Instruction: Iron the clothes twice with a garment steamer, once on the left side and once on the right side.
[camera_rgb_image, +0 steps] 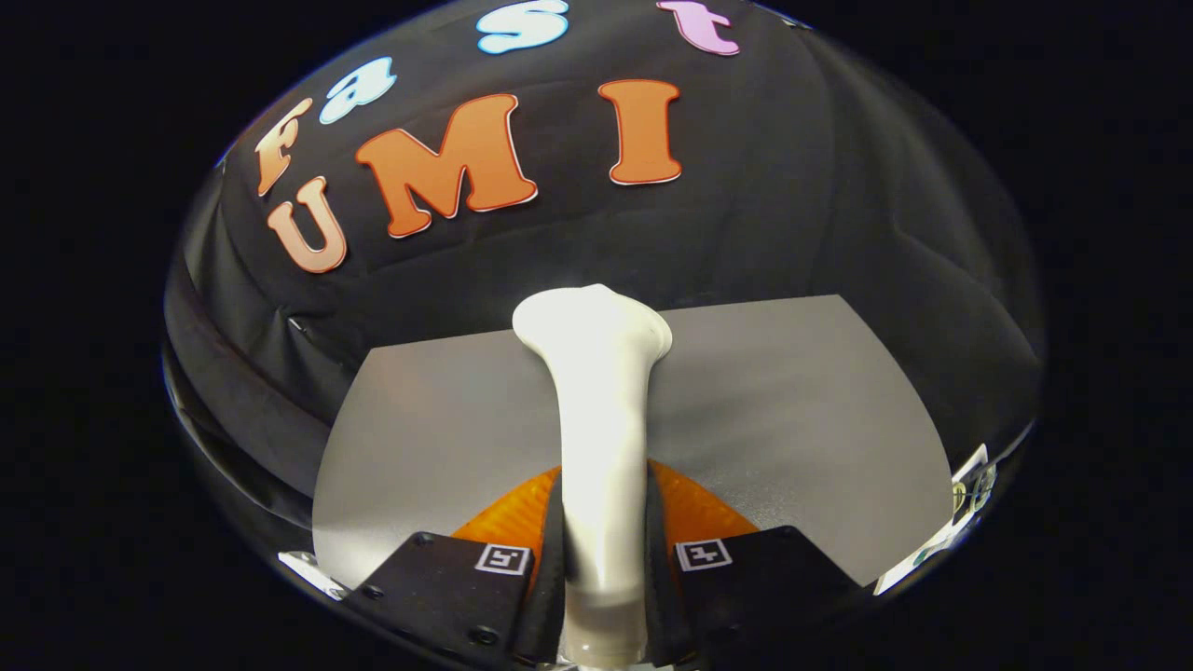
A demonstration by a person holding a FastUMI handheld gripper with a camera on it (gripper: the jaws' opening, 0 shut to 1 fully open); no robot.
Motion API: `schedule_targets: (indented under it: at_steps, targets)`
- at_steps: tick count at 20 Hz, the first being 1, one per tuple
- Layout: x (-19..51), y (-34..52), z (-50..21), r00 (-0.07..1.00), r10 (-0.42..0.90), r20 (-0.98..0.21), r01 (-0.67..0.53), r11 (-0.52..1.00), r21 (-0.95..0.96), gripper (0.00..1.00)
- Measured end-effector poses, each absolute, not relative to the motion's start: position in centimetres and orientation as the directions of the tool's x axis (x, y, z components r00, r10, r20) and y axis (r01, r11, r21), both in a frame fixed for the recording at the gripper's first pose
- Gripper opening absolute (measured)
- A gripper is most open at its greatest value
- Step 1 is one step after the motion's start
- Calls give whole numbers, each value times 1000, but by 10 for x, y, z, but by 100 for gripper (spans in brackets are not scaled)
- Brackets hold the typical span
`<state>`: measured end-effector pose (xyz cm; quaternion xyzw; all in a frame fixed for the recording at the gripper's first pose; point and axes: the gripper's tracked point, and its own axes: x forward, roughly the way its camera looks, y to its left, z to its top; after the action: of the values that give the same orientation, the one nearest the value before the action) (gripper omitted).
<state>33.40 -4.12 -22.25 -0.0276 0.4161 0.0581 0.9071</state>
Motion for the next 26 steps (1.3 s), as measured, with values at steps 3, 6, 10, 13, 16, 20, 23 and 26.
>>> schedule_targets:
  at_steps: [3,6,10,13,16,20,23,26]
  targets:
    - [326,-45,-210,671,63,-739,-89,996,3,43]
    - [314,-45,-201,680,55,-731,-67,998,12,43]
    - [294,-38,-191,698,33,-716,-27,999,19,43]
    - [276,-28,-186,701,29,-712,-13,1000,28,43]
    - [255,-16,-173,719,19,-694,-8,1000,19,43]
    - [227,7,-147,750,13,-661,-11,1000,7,42]
    - [200,31,-123,782,21,-622,-23,1000,5,42]
    - [166,61,-104,801,43,-598,-48,999,8,42]
